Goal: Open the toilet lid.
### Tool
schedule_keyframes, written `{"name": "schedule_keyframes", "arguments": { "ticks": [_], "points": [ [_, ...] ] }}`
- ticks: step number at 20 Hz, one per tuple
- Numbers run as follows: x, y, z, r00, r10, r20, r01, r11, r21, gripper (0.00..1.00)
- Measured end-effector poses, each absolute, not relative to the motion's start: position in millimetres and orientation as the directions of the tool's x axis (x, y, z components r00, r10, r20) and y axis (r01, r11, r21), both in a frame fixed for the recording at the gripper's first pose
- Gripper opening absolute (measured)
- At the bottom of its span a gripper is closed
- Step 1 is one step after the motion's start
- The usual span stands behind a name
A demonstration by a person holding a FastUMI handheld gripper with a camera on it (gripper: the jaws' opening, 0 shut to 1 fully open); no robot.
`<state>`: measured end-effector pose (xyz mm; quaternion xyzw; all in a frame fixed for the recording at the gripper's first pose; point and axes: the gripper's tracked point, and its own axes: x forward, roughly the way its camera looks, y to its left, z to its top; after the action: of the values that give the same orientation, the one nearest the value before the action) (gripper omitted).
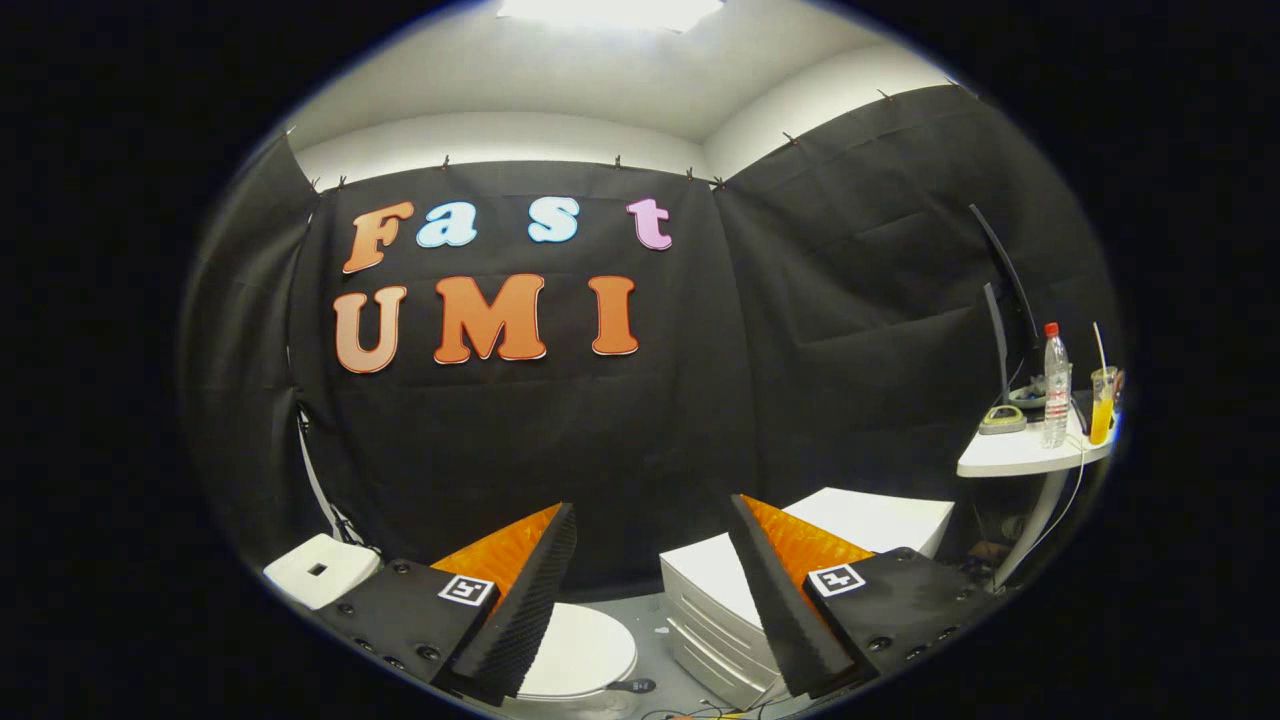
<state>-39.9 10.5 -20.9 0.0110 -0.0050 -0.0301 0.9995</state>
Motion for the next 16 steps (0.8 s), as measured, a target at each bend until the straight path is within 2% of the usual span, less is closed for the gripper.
{"name": "schedule_keyframes", "arguments": {
  "ticks": [8, 16],
  "points": [
    [-31, 17, -85, 0.995, -0.097, -0.033, 0.097, 0.995, 0.019, 0.98],
    [-14, 30, -182, 0.984, -0.084, -0.157, 0.095, 0.994, 0.062, 0.99]
  ]
}}
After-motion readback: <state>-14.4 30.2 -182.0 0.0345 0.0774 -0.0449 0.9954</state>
